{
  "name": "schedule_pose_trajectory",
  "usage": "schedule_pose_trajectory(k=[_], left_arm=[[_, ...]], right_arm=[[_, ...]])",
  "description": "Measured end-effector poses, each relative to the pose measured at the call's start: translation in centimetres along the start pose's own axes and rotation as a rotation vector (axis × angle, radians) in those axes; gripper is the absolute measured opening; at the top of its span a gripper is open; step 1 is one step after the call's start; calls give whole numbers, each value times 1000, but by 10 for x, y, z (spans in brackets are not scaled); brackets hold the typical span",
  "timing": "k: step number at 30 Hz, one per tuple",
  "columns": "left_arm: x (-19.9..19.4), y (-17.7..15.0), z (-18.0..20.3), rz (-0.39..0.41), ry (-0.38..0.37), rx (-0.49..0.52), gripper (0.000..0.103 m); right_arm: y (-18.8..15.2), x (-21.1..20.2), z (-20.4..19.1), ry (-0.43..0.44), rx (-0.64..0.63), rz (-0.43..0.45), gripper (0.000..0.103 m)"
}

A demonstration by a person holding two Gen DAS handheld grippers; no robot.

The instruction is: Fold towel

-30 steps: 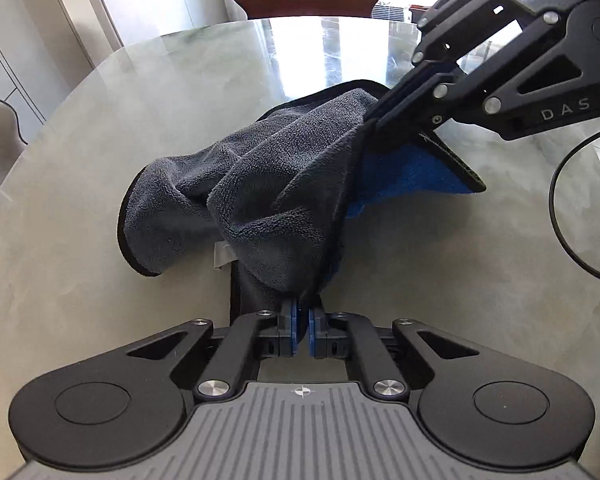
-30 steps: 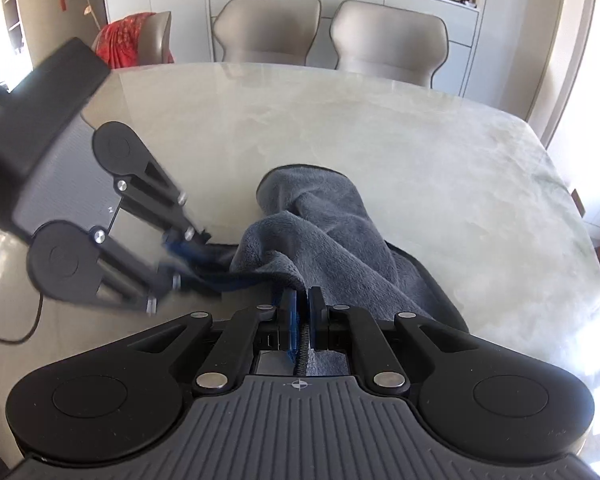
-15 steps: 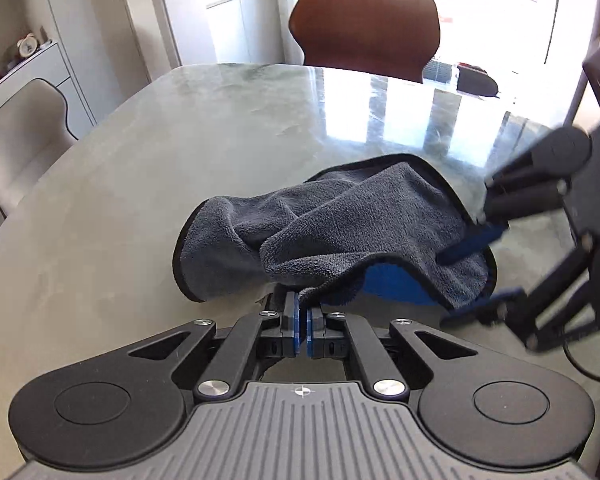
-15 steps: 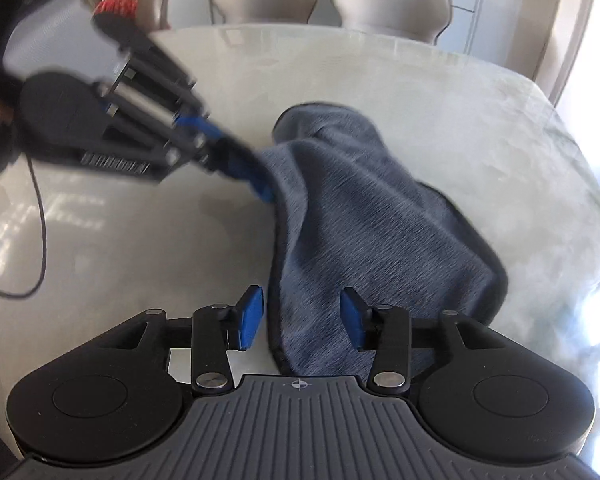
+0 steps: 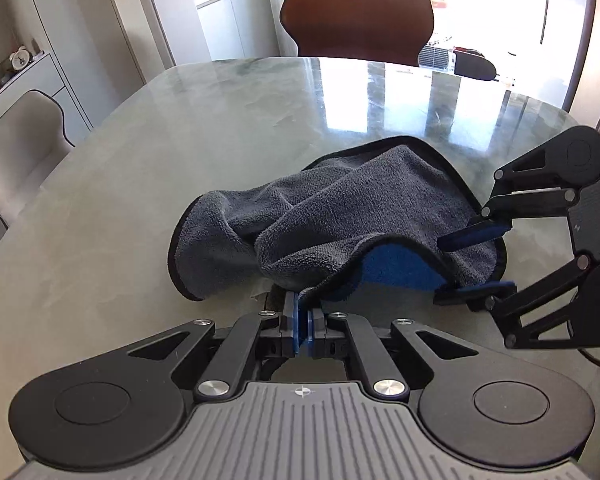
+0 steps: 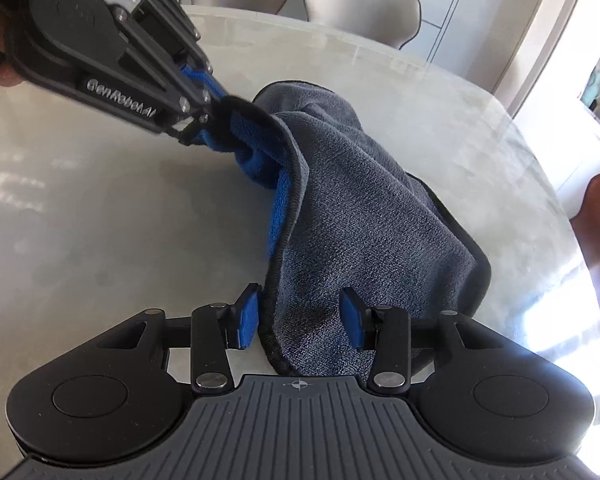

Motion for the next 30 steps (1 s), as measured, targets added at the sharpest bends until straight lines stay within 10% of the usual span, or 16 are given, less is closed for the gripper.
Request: schedule_pose_trajectory(k=[6, 22, 25, 26, 30], left_arm=[[5, -15, 7, -13, 33, 87, 50], [12, -23, 9, -63, 21, 64, 51], [10, -23, 13, -48, 5, 78, 32], [10, -24, 15, -47, 13, 94, 3], [8, -24, 20, -39, 18, 137, 3]], right_arm=[[-4, -1, -4, 18, -5, 33, 14], [-3, -9, 8, -3, -7, 55, 4], [-2, -9, 11, 10, 9, 54, 2], [-2, -10, 12, 13, 13, 56, 2], [4, -18, 18, -14, -2, 85, 2]])
Point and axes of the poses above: each gripper's, at about its wrist camera, not at the fingertips, and x roughly the way its jaws point, z to its right, y to its top, the point moved 8 cm from there along x, roughly the way its jaws point, and after that the axes turned 11 degrees about z, right-handed, at the moved point
